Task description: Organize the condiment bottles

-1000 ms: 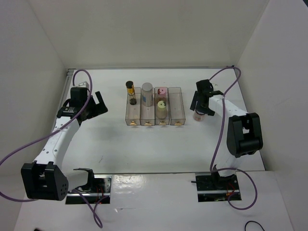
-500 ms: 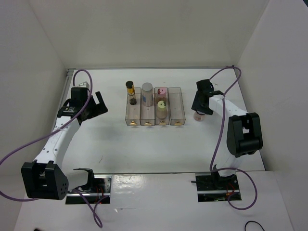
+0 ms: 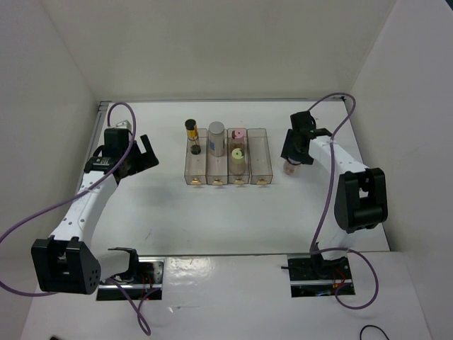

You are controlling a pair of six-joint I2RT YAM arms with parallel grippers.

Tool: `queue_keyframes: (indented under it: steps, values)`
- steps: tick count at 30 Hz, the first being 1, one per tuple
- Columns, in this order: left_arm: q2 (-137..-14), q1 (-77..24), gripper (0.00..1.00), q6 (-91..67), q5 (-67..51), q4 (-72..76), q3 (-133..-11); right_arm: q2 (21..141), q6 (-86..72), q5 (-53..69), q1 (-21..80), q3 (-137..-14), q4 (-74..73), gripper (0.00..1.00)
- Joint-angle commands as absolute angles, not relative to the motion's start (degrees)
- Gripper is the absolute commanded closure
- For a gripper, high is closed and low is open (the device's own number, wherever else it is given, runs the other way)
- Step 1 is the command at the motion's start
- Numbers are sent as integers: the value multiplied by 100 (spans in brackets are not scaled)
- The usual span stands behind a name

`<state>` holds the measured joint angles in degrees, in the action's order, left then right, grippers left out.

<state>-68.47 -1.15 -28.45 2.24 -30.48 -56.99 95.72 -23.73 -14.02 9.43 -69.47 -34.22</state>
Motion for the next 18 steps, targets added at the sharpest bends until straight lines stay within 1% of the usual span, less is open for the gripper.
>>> queue_keyframes:
  steps: [1, 5, 13, 18]
  values:
    - [-6654, -79, 0, -2760, 141, -3006, -5730, 8948, -2206, -1266, 905, -7436, -3322, 100]
    - [-6653, -79, 0, -2708, 141, -3006, -5678, 8833, -1987, -1135, 1028, -7795, -3384, 100]
    - [-6601, -79, 0, -2707, 79, -3006, -5678, 9192, -1653, -906, 1406, -8857, -3770, 100]
    - [-6548, -79, 0, -2707, 79, -3006, -5625, 9456, -1652, -729, 1818, -9158, -3771, 100]
